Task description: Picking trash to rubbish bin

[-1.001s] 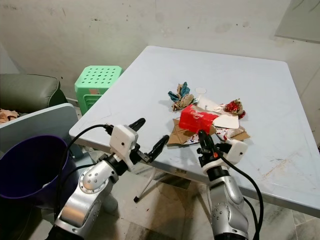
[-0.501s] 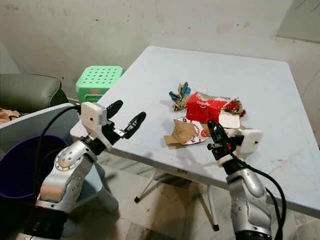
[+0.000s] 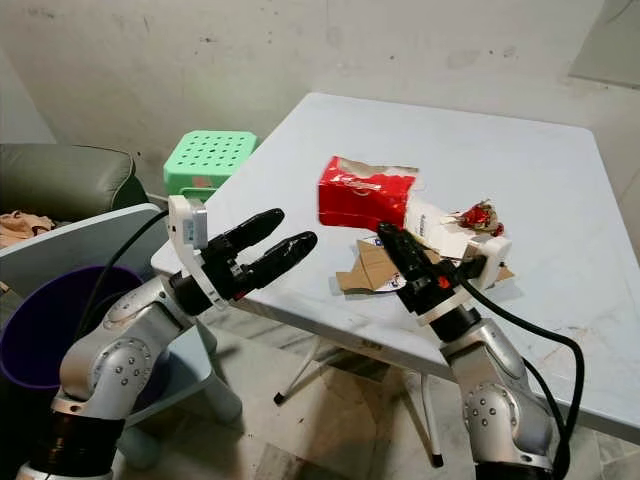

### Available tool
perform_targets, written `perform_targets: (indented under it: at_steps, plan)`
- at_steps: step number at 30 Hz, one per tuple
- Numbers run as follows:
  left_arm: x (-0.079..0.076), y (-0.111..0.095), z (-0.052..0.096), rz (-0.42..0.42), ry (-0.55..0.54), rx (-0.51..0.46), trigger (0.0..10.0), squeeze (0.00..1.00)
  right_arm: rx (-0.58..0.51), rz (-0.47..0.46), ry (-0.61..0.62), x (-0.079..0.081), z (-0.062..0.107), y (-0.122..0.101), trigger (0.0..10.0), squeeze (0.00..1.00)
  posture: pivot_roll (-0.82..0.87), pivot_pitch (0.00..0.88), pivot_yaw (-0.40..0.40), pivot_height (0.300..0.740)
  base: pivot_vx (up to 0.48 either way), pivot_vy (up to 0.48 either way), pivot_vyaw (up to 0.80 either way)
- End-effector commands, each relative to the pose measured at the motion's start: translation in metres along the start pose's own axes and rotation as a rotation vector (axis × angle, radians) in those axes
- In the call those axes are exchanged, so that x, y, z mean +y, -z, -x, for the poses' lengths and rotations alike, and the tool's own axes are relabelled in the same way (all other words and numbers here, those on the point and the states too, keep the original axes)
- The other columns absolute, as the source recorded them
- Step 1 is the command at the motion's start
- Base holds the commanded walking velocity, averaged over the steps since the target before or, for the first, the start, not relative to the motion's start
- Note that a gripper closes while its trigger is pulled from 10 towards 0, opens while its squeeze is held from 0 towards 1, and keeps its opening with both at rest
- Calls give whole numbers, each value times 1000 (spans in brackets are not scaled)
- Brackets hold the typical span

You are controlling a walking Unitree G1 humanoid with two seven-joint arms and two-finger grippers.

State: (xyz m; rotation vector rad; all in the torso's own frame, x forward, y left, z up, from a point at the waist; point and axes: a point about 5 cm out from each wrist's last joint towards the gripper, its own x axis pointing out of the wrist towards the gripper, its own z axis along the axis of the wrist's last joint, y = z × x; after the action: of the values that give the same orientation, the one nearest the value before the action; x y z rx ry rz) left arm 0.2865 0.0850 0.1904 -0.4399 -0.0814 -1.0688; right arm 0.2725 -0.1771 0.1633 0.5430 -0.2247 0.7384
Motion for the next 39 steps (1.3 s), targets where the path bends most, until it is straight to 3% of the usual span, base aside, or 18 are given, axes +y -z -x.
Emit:
perform_targets:
  at_steps: [1,13,18,32,39]
  plan:
    - [-4,-6,1,-4,31,-4,10000,0,-2,-10,-38,4,1,-6,10000,0,71,24,25,740,0,0,0]
    - [-2,-15,10,2,24,6,10000,0,54,-78,-48,-2,24,-7,10000,0,71,32,26,740,0,0,0]
    - [-4,-13,10,21,33,15,10000,0,4,-150,-113,5,23,-14,10000,0,72,35,28,740,0,0,0]
    - [-12,-13,4,71,83,3,10000,0,16,-220,-272,28,15,-15,10000,0,71,30,29,740,0,0,0]
    - [-17,-14,-3,85,118,-6,10000,0,39,-226,-293,32,13,-10,10000,0,70,23,30,740,0,0,0]
